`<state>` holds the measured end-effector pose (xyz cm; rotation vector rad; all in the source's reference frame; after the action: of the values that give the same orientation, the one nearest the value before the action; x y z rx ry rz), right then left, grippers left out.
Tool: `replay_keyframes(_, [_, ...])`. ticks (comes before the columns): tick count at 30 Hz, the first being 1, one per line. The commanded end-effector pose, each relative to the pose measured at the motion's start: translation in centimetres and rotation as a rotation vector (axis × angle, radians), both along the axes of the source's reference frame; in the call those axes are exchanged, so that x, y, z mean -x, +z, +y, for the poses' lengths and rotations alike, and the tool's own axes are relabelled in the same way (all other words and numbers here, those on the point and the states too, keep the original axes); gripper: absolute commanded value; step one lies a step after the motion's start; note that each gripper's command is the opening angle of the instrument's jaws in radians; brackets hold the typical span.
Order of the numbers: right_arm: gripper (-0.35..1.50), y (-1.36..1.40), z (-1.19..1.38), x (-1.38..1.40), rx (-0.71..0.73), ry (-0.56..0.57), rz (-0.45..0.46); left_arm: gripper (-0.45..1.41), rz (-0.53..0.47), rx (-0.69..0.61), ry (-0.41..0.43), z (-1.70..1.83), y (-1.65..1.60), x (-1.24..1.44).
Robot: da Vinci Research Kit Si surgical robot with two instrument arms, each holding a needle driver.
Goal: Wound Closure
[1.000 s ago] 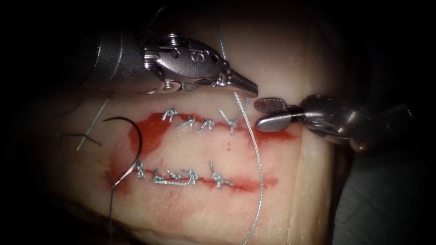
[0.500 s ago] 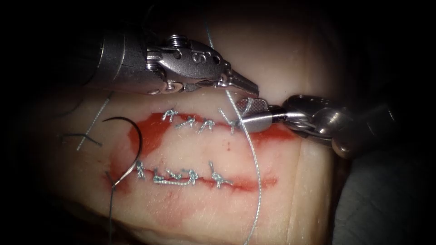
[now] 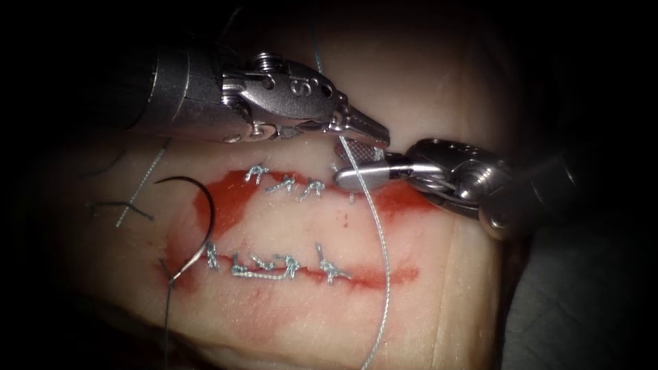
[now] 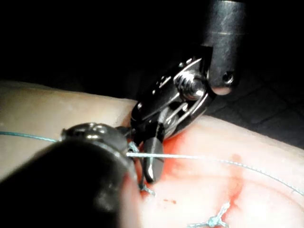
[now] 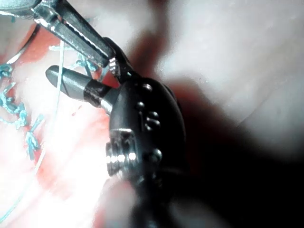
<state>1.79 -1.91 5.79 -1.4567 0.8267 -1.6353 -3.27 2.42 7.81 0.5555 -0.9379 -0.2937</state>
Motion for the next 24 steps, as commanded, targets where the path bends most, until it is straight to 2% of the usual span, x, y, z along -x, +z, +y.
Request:
replay_keyframes(1, [1.26,0.05,-0.03,-0.14,0.004,0.003,0.002,-0.45,0.001,0.002,-0.003,0.03,0.04,0.05])
replay_keyframes(5, [1.26,0.11,-0.04,-0.24,0.012,0.02,0.002,-0.45,0.001,0.002,-0.003,0.04,0.04,0.04])
replay_keyframes(20, [1.19,0.12,0.01,-0.26,0.024,0.047,0.029,-0.45,0.002,0.003,-0.004,0.03,0.05,0.04])
replay_keyframes(22, [1.14,0.13,0.0,-0.29,0.031,0.047,0.028,-0.45,0.002,0.003,-0.004,0.02,0.05,0.05])
replay_keyframes(24, [1.01,0.13,0.0,-0.3,0.032,0.048,0.027,-0.45,0.003,0.003,-0.004,0.02,0.05,0.05])
